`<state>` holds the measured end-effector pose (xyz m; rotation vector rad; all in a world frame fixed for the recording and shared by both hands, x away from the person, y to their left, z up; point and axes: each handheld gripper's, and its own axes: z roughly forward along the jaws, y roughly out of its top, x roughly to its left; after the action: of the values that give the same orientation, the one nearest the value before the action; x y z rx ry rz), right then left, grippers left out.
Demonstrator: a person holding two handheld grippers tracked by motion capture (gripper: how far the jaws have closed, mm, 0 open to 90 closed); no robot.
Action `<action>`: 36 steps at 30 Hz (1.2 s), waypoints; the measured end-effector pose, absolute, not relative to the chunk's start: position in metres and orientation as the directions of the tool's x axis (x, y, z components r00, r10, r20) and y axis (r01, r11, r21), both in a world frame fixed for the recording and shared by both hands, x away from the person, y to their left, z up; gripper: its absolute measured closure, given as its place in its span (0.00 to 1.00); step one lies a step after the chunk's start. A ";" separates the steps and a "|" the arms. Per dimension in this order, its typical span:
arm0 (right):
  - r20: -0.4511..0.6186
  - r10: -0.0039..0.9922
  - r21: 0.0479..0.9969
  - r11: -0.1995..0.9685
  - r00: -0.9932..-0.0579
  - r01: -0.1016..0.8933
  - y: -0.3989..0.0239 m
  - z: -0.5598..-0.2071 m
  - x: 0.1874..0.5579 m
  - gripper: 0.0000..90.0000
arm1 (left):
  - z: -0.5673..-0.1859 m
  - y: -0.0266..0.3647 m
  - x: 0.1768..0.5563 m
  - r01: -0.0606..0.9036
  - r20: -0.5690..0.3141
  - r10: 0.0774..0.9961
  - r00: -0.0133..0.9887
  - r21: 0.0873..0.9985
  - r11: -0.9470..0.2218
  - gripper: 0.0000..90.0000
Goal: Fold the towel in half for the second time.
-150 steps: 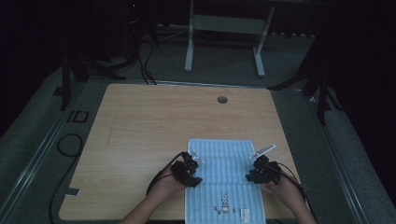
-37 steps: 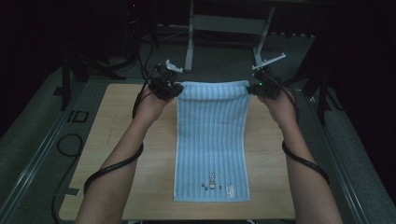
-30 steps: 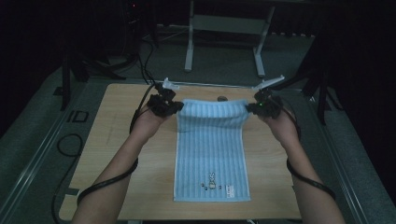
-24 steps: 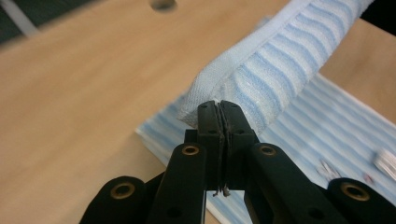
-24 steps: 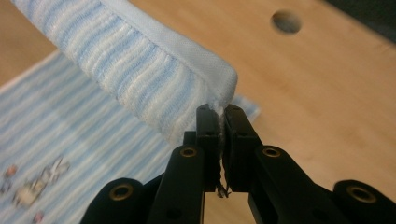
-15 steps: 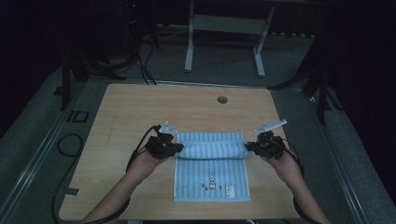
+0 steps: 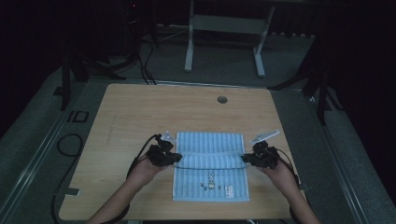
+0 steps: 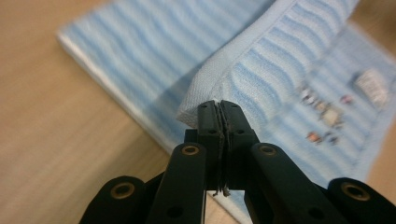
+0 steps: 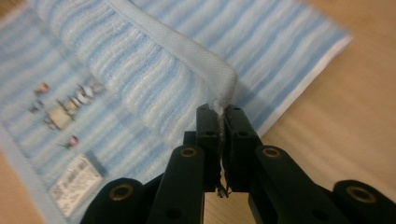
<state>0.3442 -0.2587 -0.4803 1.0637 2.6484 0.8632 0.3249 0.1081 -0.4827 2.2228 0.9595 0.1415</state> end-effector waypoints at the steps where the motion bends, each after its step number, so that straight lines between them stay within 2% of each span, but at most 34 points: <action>1: 0.060 0.675 0.584 0.574 -0.736 0.574 -0.260 -0.473 0.341 0.95 | -0.475 0.111 0.322 0.587 -0.170 0.668 0.725 0.661 -0.468 0.97; 5: 0.039 0.658 0.667 0.543 -0.752 0.510 -0.267 -0.441 0.313 0.95 | -0.455 0.120 0.296 0.533 -0.167 0.633 0.755 0.719 -0.446 0.97; 6: 0.036 0.648 0.678 0.543 -0.761 0.495 -0.268 -0.437 0.304 0.95 | -0.454 0.123 0.287 0.531 -0.181 0.611 0.771 0.713 -0.458 0.96; 7: 0.043 0.630 0.681 0.550 -0.776 0.484 -0.269 -0.435 0.291 0.90 | -0.455 0.125 0.274 0.520 -0.215 0.547 0.809 0.696 -0.496 0.94; 8: 0.078 0.592 0.671 0.564 -0.802 0.482 -0.272 -0.434 0.274 0.83 | -0.457 0.126 0.265 0.510 -0.224 0.517 0.826 0.687 -0.518 0.88; 9: 0.087 0.569 0.680 0.566 -0.818 0.467 -0.275 -0.435 0.264 0.81 | -0.461 0.128 0.256 0.507 -0.235 0.491 0.839 0.667 -0.546 0.80; 10: 0.104 0.564 0.688 0.554 -0.819 0.469 -0.280 -0.437 0.252 0.78 | -0.467 0.130 0.248 0.517 -0.254 0.481 0.839 0.648 -0.560 0.71; 11: 0.125 0.572 0.678 0.547 -0.810 0.491 -0.285 -0.442 0.246 0.74 | -0.472 0.133 0.243 0.521 -0.266 0.471 0.841 0.633 -0.572 0.66; 12: 0.139 0.585 0.661 0.546 -0.799 0.515 -0.290 -0.447 0.242 0.73 | -0.477 0.135 0.239 0.525 -0.271 0.469 0.840 0.624 -0.579 0.65; 13: 0.136 0.600 0.651 0.545 -0.788 0.528 -0.294 -0.452 0.239 0.72 | -0.481 0.136 0.238 0.536 -0.269 0.485 0.832 0.616 -0.577 0.60; 15: 0.181 0.619 0.630 0.524 -0.764 0.573 -0.297 -0.463 0.241 0.69 | -0.488 0.138 0.239 0.554 -0.282 0.497 0.821 0.607 -0.570 0.54; 16: 0.199 0.617 0.619 0.523 -0.761 0.586 -0.296 -0.468 0.242 0.68 | -0.490 0.137 0.240 0.557 -0.281 0.502 0.818 0.606 -0.568 0.54; 20: 0.199 0.603 0.588 0.557 -0.773 0.587 -0.283 -0.487 0.248 0.66 | -0.497 0.128 0.246 0.554 -0.284 0.494 0.822 0.602 -0.575 0.54; 25: 0.210 0.625 0.538 0.568 -0.752 0.622 -0.273 -0.507 0.272 0.60 | -0.517 0.112 0.259 0.603 -0.299 0.533 0.791 0.523 -0.602 0.54; 28: 0.228 0.621 0.508 0.582 -0.750 0.635 -0.268 -0.515 0.283 0.59 | -0.525 0.103 0.261 0.605 -0.299 0.532 0.792 0.503 -0.617 0.54; 29: 0.229 0.613 0.504 0.590 -0.756 0.631 -0.265 -0.516 0.285 0.62 | -0.526 0.101 0.261 0.604 -0.299 0.532 0.792 0.503 -0.618 0.55; 31: 0.232 0.601 0.484 0.611 -0.765 0.626 -0.261 -0.519 0.286 0.76 | -0.528 0.098 0.262 0.599 -0.299 0.524 0.797 0.502 -0.624 0.62; 32: 0.219 0.593 0.486 0.622 -0.775 0.613 -0.259 -0.518 0.286 0.84 | -0.528 0.098 0.262 0.597 -0.290 0.530 0.797 0.510 -0.619 0.72; 34: 0.220 0.585 0.497 0.622 -0.781 0.605 -0.259 -0.514 0.285 0.88 | -0.525 0.099 0.261 0.596 -0.299 0.524 0.798 0.525 -0.608 0.92; 36: 0.207 0.584 0.517 0.615 -0.785 0.595 -0.261 -0.506 0.280 0.89 | -0.519 0.101 0.260 0.590 -0.291 0.526 0.799 0.545 -0.596 0.94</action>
<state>0.2804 -0.2606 -0.5063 1.0363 2.8394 0.9199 0.2598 0.1013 -0.5189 2.3403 0.8207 -0.1304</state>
